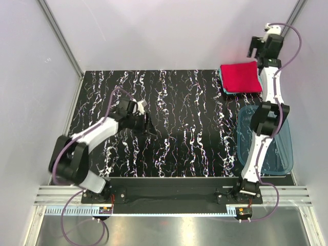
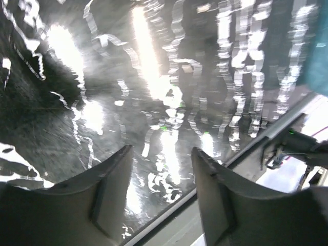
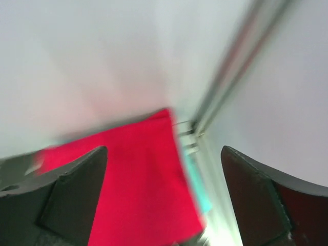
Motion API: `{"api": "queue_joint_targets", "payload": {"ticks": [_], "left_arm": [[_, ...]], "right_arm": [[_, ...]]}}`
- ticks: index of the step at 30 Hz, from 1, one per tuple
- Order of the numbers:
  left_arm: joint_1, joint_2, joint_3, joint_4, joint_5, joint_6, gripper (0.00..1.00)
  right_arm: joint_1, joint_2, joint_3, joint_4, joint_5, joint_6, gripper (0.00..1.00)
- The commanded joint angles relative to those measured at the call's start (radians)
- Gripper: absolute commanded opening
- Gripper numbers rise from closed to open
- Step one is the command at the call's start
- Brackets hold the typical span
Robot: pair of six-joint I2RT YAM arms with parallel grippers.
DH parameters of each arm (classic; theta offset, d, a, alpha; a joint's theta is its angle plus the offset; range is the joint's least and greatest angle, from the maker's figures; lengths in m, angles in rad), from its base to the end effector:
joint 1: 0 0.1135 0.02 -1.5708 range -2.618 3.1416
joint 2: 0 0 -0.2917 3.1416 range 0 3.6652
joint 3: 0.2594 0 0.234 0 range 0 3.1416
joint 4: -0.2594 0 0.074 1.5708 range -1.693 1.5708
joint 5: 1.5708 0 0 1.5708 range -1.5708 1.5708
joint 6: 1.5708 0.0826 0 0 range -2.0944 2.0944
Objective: Fold and stack the t-shirts
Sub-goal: Reset both grippers
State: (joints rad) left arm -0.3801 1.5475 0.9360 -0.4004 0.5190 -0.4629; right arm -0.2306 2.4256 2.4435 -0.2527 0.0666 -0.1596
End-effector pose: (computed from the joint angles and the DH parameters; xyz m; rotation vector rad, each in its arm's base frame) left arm 0.2728 -0.1531 0.2009 0.0931 2.6867 -0.9641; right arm 0.5997 -0.1464 0.3326 0.1122 1.8144 -0.3374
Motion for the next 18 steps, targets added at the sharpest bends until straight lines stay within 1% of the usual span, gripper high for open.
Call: {"api": "queue_joint_targets", "payload": {"ticks": [1,2,3,4,5,6,7,8,9,10,11,12,13,14,15,16,17,18], "left_arm": [[0.003,-0.16,-0.031,0.011,0.015,-0.003,0.58],[0.003,-0.232,-0.058,0.009,0.015,-0.006,0.59],[0.003,-0.275,-0.08,0.012,0.022,-0.017,0.61],[0.003,-0.323,-0.132,0.02,0.026,-0.04,0.65],[0.003,-0.421,-0.156,0.024,0.03,-0.051,0.66],[0.003,-0.475,-0.184,0.029,0.033,-0.063,0.68],[0.003,-0.525,-0.21,0.028,0.033,-0.08,0.69],[0.001,-0.599,-0.244,0.012,0.035,-0.085,0.71],[0.001,-0.621,-0.259,-0.029,0.039,-0.085,0.71],[0.001,-0.645,-0.284,-0.037,0.047,-0.106,0.72],[0.003,-0.705,-0.339,-0.041,0.046,-0.117,0.72],[0.003,-0.74,-0.365,-0.034,0.052,-0.128,0.72],[0.003,-0.776,-0.393,-0.017,0.071,-0.164,0.72],[0.003,-0.837,-0.451,0.006,0.084,-0.189,0.73],[0.003,-0.862,-0.483,0.084,0.099,-0.218,0.73],[0.003,-0.883,-0.517,0.127,0.136,-0.296,0.73],[0.004,-0.929,-0.579,0.177,0.153,-0.34,0.73],[0.004,-0.952,-0.61,0.29,0.17,-0.388,0.73]], "right_arm": [[0.157,-0.27,-0.177,-0.129,-0.047,0.121,1.0],[0.189,-0.308,-0.225,-0.152,-0.062,0.135,1.0],[0.267,-0.385,-0.32,-0.187,-0.062,0.159,1.0],[0.302,-0.422,-0.362,-0.21,-0.088,0.199,1.0],[0.339,-0.459,-0.406,-0.233,-0.085,0.23,1.0],[0.415,-0.532,-0.452,-0.272,-0.083,0.306,1.0],[0.447,-0.572,-0.556,-0.283,-0.086,0.354,1.0],[0.486,-0.612,-0.617,-0.28,-0.128,0.398,1.0],[0.548,-0.696,-0.764,-0.263,-0.136,0.51,1.0],[0.58,-0.741,-0.846,-0.238,-0.149,0.572,1.0],[0.603,-0.785,-0.93,-0.208,-0.18,0.642,1.0],[0.625,-0.875,-1.012,-0.148,-0.194,0.798,1.0],[0.673,-0.923,-1.198,-0.088,-0.218,0.863,1.0],[0.694,-0.968,-1.289,0.005,-0.25,0.928,1.0],[0.717,-1.055,-1.372,0.047,-0.251,1.072,1.0],[0.731,-1.095,-1.529,0.091,-0.269,1.132,1.0],[0.756,-1.138,-1.596,0.121,-0.274,1.185,1.0],[0.773,-1.224,-1.658,0.151,-0.26,1.277,1.0]]}}
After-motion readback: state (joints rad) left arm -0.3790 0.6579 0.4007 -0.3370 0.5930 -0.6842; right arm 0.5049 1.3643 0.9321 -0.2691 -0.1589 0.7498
